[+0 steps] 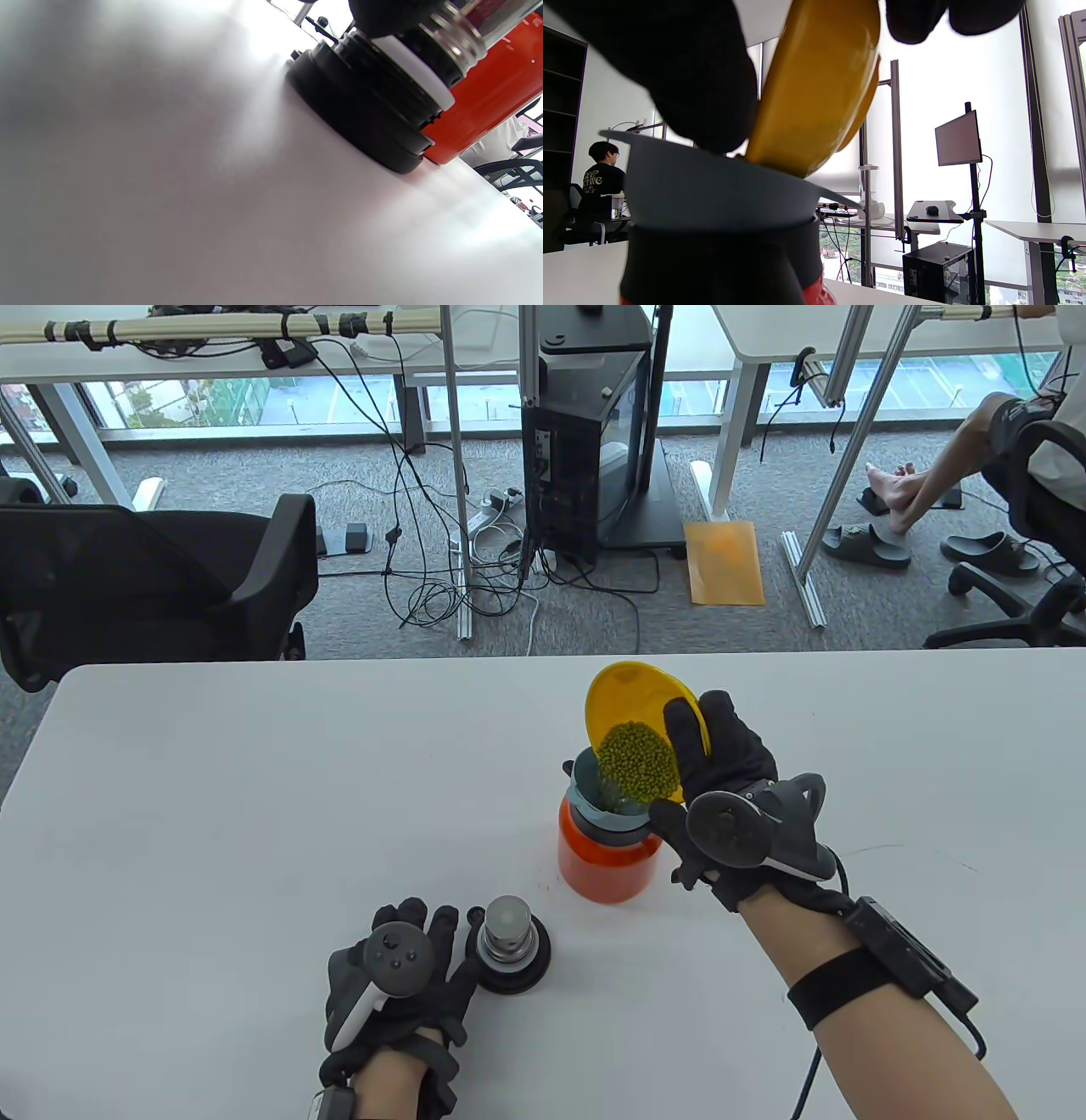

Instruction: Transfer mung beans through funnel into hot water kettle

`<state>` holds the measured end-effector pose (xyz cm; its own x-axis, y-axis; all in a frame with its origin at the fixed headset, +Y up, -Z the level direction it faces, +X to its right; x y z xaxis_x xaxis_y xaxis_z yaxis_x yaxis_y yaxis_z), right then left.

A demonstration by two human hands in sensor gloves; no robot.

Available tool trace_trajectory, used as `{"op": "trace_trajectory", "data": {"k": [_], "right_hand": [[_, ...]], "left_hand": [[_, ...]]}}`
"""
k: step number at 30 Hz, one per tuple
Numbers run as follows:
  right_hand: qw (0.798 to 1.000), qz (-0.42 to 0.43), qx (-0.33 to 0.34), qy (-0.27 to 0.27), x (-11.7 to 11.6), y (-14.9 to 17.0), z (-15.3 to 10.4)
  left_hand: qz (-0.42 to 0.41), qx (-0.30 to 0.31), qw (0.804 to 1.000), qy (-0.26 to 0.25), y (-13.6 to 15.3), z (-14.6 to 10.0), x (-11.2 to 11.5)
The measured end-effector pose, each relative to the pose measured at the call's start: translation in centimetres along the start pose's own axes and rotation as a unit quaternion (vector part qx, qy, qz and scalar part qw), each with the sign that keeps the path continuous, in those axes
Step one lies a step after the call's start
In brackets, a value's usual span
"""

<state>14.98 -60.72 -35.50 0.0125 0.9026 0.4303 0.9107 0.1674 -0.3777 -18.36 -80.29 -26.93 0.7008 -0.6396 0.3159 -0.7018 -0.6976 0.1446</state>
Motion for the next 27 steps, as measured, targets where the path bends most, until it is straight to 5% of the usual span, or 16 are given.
{"op": "trace_trajectory", "data": {"k": [19,23,27], "right_hand": [[0.996,-0.073,0.024,0.053,2.3,-1.2,0.2],[0.996,0.046,-0.069,0.037,2.1,0.9,0.1],[0.974,0.148,-0.168,0.036,1.4,4.4,-0.8]], "left_hand": [[0.007,0.001,1.000,0.000,-0.1,0.0,0.0],[0.005,0.001,1.000,-0.001,-0.1,0.0,0.0],[0.005,0.001,1.000,0.000,-0.1,0.0,0.0]]}}
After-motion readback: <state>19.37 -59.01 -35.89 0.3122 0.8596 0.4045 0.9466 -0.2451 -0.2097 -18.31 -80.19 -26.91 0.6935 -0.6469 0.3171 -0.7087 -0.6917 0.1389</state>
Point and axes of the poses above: the tracker on the back of each hand, its own y axis roughly to the little-finger side, its own z axis roughly from the wrist to the fingertips, x = y × z, the point moved 1 cm from there along z, roughly from the wrist to the fingertips, and after that the axes turned 13 degrees about -z, right-handed, at the moved point
